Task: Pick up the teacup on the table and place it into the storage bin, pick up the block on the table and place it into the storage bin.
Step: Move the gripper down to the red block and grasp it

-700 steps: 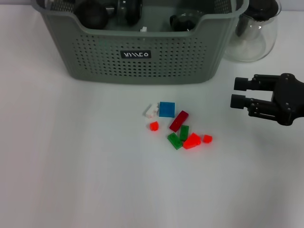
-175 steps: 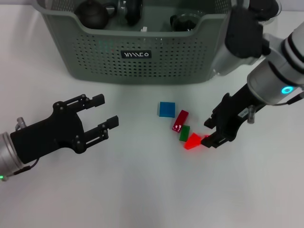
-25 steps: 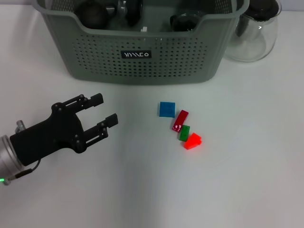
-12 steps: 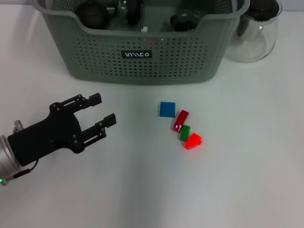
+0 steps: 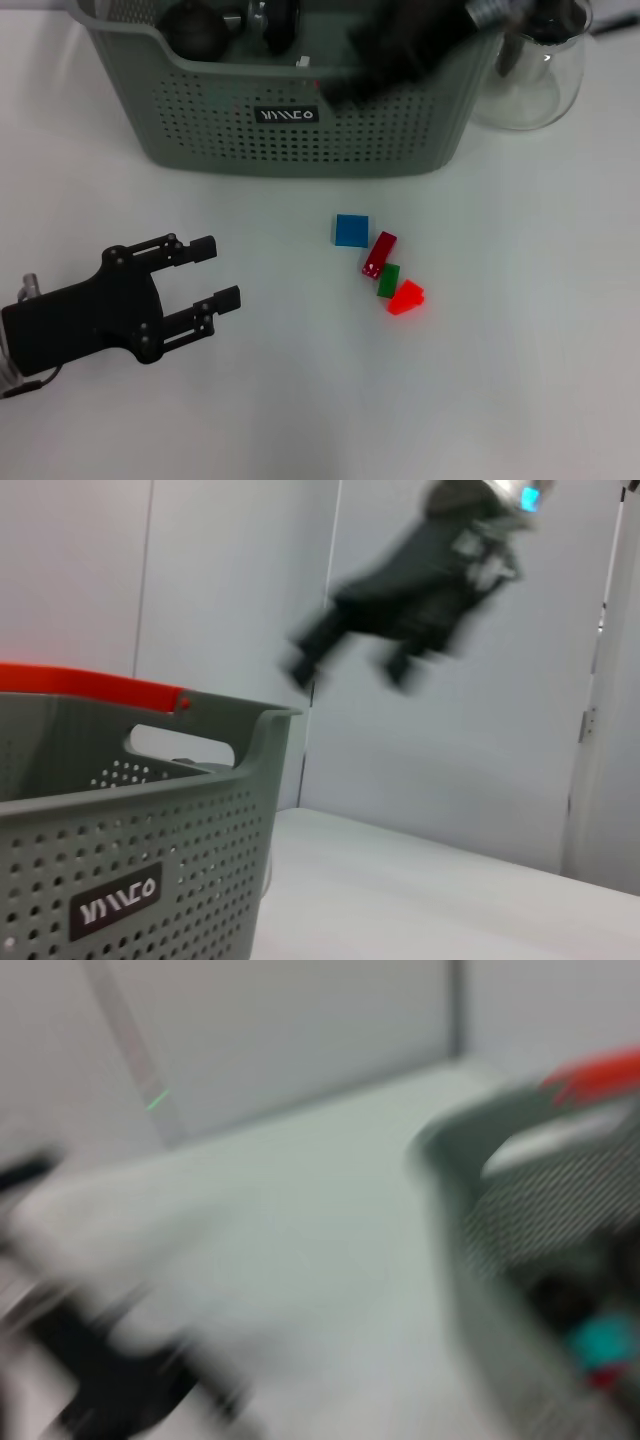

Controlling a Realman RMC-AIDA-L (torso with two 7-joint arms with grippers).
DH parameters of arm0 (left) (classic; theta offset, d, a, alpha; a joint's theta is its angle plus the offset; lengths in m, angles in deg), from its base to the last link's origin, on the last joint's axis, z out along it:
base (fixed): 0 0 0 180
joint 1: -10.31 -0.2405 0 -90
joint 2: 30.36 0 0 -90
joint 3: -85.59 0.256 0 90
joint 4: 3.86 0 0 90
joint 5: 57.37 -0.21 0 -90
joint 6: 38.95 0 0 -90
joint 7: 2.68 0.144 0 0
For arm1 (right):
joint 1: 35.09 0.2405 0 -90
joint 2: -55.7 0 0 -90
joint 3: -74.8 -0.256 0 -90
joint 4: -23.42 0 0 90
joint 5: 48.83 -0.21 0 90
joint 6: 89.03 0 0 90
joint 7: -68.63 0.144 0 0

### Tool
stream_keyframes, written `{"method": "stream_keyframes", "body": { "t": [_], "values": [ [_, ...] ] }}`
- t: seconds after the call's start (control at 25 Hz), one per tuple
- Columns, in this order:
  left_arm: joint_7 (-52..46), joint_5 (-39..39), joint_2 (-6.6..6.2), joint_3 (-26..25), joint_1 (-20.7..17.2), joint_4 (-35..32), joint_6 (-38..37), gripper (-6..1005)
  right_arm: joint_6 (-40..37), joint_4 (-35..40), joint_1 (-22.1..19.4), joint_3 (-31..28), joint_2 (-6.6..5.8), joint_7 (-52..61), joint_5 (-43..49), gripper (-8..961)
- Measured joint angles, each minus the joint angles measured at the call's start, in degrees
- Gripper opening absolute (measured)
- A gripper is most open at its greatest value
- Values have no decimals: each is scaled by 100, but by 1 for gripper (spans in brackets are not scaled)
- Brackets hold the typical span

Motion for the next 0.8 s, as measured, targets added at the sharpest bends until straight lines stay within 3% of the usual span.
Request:
{"method": "stream_keyframes", "body": {
  "t": [0.16, 0.28, 0.4, 0.6, 0.8],
  "values": [
    [-8, 20, 5, -10, -8, 10, 76, 620, -831, -14, -65, 5, -12, -18, 321, 777],
    [-10, 25, 13, -10, -8, 36, 136, 620, -901, -213, -76, 191, 111, -117, 995, 773],
    [-11, 28, 16, -14, -10, 49, 187, 621, -736, -540, -79, 656, 213, -473, 1337, 751],
    [-13, 34, 23, -20, -19, 55, 238, 621, -62, -1067, -111, 1815, 223, -887, 1367, 673],
    [-14, 34, 28, -23, -36, 55, 249, 621, 342, -1490, -48, 2123, 226, -732, 1379, 606]
  ]
}}
